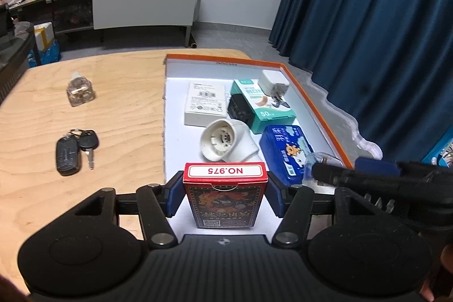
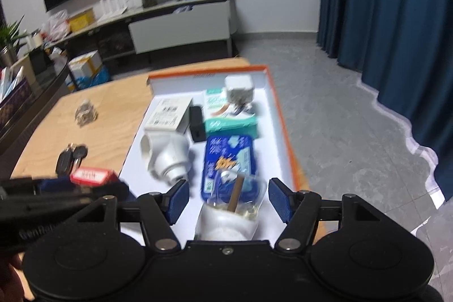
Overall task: Organize rigid objects
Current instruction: 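Lower the card deck and diffuser into the lid and open both grippers, then move the left gripper to the key fob while the right moves to the refill bottle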
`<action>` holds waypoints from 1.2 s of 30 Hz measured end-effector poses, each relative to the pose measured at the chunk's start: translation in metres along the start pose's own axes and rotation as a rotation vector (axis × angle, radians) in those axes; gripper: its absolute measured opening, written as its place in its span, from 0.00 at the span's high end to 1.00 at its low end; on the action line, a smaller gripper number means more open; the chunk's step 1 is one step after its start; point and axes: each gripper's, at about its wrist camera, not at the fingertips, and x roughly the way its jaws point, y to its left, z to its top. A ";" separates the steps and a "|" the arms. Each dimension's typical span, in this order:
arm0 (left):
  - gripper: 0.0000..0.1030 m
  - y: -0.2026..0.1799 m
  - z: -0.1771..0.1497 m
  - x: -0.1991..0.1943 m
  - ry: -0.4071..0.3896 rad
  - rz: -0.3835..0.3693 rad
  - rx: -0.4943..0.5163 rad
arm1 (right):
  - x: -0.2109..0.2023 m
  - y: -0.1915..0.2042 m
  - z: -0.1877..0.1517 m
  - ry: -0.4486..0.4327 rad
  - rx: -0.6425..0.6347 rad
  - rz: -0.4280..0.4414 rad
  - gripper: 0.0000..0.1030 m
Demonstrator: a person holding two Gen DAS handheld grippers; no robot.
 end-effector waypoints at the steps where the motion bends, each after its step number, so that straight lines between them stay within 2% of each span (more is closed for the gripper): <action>1: 0.41 -0.001 0.000 0.000 -0.002 -0.016 0.007 | -0.002 -0.002 0.001 -0.009 0.009 -0.009 0.25; 5: 0.27 -0.006 0.002 -0.001 -0.019 -0.053 0.020 | -0.005 -0.009 0.007 -0.031 0.037 -0.048 0.25; 9: 0.22 0.000 0.006 -0.006 -0.042 -0.030 0.004 | -0.010 -0.010 0.010 -0.048 0.046 -0.048 0.25; 13: 0.20 0.019 0.010 -0.013 -0.056 0.016 -0.043 | -0.015 -0.002 0.013 -0.072 0.029 -0.053 0.24; 18: 0.18 0.055 0.019 -0.027 -0.093 0.091 -0.110 | -0.029 0.006 0.022 -0.148 0.028 -0.072 0.24; 23: 0.17 0.092 0.021 -0.036 -0.108 0.188 -0.191 | -0.036 0.014 0.030 -0.178 0.015 -0.036 0.22; 26: 0.17 0.111 0.018 -0.037 -0.096 0.218 -0.229 | -0.032 0.022 0.029 -0.163 -0.011 -0.017 0.22; 36: 0.17 0.145 0.010 -0.026 -0.043 0.301 -0.255 | -0.019 0.067 0.028 -0.110 -0.104 0.092 0.22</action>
